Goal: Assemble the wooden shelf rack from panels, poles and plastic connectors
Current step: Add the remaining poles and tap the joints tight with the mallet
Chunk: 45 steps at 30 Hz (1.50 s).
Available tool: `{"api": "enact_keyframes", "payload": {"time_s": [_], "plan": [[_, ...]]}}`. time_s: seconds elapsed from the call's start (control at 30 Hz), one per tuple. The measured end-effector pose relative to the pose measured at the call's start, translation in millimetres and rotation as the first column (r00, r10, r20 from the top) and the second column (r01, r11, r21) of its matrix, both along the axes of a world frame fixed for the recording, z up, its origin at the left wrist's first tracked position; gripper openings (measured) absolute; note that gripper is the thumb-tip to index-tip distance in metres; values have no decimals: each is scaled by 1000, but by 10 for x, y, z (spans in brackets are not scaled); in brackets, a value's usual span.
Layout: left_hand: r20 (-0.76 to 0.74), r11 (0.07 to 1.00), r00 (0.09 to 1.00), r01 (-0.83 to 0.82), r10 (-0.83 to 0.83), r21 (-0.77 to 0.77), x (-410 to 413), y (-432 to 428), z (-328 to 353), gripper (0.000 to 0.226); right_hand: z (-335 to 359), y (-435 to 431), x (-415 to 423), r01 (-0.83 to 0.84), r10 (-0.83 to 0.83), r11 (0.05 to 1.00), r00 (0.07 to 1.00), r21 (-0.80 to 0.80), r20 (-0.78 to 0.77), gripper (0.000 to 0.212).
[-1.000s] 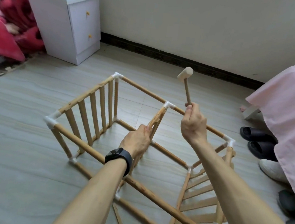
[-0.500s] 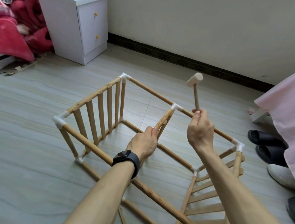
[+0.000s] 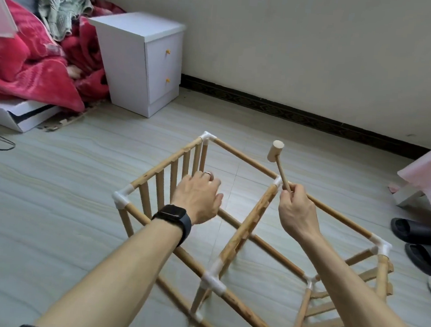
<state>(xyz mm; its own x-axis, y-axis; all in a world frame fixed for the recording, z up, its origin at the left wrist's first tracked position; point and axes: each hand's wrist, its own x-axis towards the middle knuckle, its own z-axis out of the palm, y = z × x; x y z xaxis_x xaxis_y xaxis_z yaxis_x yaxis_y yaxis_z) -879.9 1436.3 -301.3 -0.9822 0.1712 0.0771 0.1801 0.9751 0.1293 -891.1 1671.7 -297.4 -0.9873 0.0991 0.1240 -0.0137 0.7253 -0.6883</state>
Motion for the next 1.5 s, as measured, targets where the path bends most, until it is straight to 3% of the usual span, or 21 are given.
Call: {"api": "enact_keyframes", "payload": {"time_s": [0.07,0.17,0.23,0.33,0.5,0.6,0.63,0.73,0.87,0.97,1.0,1.1,1.23,1.33,1.43,1.5], "plan": [[-57,986,985,-162,160,-35,-123,-445,30,40,28,-212,-111,-63,63,998,998,-18,-18,22],[46,946,945,-321,323,-35,-168,-1004,-45,53,87,-548,-313,-159,158,987,986,-13,-53,22],[131,935,926,-349,354,-57,-136,-1219,-149,56,112,-754,-470,-175,177,983,983,55,-38,23],[201,918,908,-390,369,78,-89,-1331,-304,45,168,-1035,-715,-195,200,976,979,96,-46,24],[177,909,909,-401,378,113,-140,-1350,-351,27,180,-1397,-1028,-94,109,993,952,67,-285,24],[160,912,912,-396,377,110,-139,-1355,-381,23,84,-1536,-1115,-107,110,936,994,337,10,28],[153,914,915,-391,373,110,-143,-1347,-381,23,72,-1555,-1132,-100,92,926,995,363,38,30],[138,916,919,-385,369,110,-154,-1357,-390,21,55,-1600,-1158,-61,96,978,981,200,-168,32],[144,914,914,-394,378,101,-154,-1362,-409,21,59,-1626,-1166,-69,70,925,998,374,11,34],[142,911,913,-398,383,104,-157,-1354,-412,24,52,-1623,-1143,-17,60,979,976,204,-208,29],[145,912,913,-398,382,102,-158,-1354,-410,25,57,-1626,-1124,-12,57,973,980,231,-192,29],[135,913,914,-396,382,96,-152,-1355,-404,28,33,-1624,-1087,-48,15,856,998,515,67,30],[59,918,934,-358,354,169,-117,-1315,-359,34,187,-1450,-768,-83,80,885,996,458,26,34],[-201,931,929,-253,310,265,40,-1305,-320,38,262,-1110,-191,-119,107,947,993,298,58,32],[-389,994,920,5,39,110,360,-1228,-364,39,192,-642,612,-86,75,987,994,139,77,31],[-393,976,898,216,-199,-3,626,-1085,-441,43,85,-368,1167,-40,29,991,996,127,84,30]]}}
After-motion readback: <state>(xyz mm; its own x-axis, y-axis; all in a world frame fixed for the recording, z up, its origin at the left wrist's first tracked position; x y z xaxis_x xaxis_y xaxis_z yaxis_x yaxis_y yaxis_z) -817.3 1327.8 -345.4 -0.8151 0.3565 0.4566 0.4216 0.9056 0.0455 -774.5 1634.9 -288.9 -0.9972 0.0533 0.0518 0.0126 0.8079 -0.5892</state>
